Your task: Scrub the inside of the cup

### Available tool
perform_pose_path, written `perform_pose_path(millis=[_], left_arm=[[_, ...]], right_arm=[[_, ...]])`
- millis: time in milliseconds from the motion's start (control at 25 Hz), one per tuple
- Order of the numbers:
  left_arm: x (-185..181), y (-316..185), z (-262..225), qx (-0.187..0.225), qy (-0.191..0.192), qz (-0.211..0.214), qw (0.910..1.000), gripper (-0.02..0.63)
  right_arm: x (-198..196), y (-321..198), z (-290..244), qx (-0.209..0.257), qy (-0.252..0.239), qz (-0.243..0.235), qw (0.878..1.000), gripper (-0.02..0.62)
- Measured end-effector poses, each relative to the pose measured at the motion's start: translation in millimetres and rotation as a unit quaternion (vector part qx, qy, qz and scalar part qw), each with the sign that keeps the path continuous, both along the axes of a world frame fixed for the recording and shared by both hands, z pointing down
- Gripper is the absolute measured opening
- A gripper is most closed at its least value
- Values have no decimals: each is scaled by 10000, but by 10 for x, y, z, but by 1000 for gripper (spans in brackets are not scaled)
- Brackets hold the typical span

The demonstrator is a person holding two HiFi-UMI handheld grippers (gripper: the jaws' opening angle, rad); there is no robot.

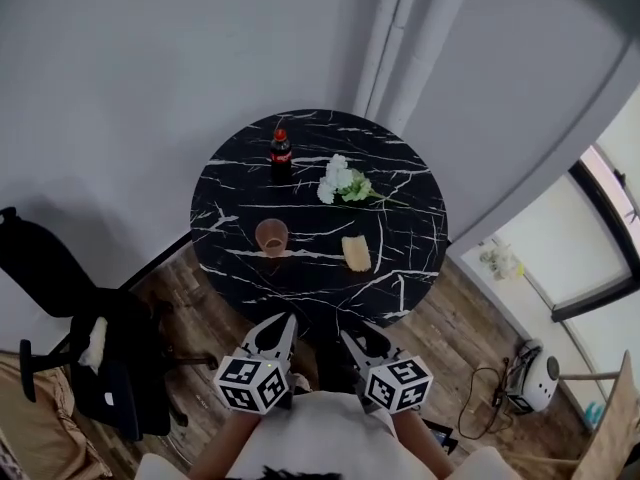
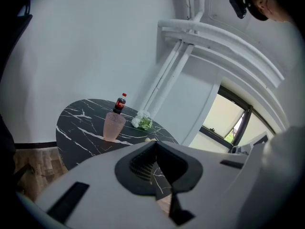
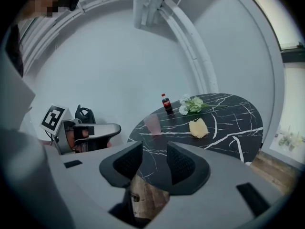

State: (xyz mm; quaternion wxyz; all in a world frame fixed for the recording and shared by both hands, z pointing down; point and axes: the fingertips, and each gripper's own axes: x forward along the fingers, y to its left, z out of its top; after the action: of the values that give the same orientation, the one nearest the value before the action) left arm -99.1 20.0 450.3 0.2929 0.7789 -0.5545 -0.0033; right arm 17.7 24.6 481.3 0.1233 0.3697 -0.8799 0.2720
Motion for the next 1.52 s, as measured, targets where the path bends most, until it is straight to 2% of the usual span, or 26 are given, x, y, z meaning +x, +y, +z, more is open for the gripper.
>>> perform_pose_path(millis=[160, 320, 480, 880, 1200, 1520], left_arm=[[-18, -204, 43, -80, 24, -173, 9998, 9], [36, -434, 77, -136, 15, -160, 9998, 9], [36, -631, 109, -195, -9, -267, 9995, 9], [-181, -910, 204, -441, -10, -857, 9953, 9], [-303, -1008, 286, -592, -97, -1044, 9927, 9], [-406, -1009, 345, -744, -104, -1251, 9893, 9]], right_arm=[[66, -282, 46, 7, 207, -47, 9998, 156], [163, -600, 69, 182, 515, -66, 9985, 187], [212, -879, 140, 316, 882, -281, 9952, 198], [102, -1383, 378, 655, 1945, -1223, 9710, 198], [44, -1641, 676, 459, 2453, -1522, 9563, 212], [42, -1691, 1067, -40, 2917, -1739, 9405, 223]])
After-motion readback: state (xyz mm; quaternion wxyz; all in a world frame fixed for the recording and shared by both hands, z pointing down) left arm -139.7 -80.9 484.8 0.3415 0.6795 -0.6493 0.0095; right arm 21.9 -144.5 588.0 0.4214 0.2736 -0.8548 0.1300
